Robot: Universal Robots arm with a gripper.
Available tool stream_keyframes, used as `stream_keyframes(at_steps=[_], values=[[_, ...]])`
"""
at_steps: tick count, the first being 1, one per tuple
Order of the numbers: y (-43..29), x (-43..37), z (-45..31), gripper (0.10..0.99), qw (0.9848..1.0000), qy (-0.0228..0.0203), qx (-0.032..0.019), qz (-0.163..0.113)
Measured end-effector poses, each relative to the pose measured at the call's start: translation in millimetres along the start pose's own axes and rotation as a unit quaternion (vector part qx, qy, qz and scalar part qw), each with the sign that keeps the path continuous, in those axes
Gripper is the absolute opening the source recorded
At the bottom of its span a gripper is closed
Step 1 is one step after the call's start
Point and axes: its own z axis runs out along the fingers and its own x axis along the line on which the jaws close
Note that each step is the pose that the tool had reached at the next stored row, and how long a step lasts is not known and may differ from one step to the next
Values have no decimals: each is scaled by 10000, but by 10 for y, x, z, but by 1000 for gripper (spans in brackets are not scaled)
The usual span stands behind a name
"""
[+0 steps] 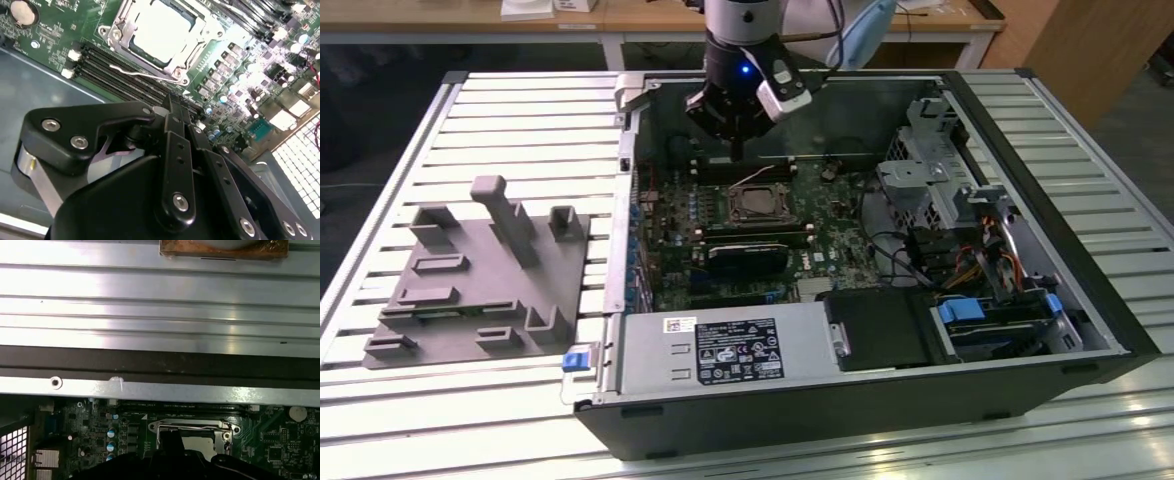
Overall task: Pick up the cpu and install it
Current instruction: 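Install the first cpu locking lever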
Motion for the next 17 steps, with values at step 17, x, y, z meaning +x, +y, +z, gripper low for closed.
stream_keyframes(at_steps=[17], values=[[-49,-47,83,106,9996,-5,-268,12]])
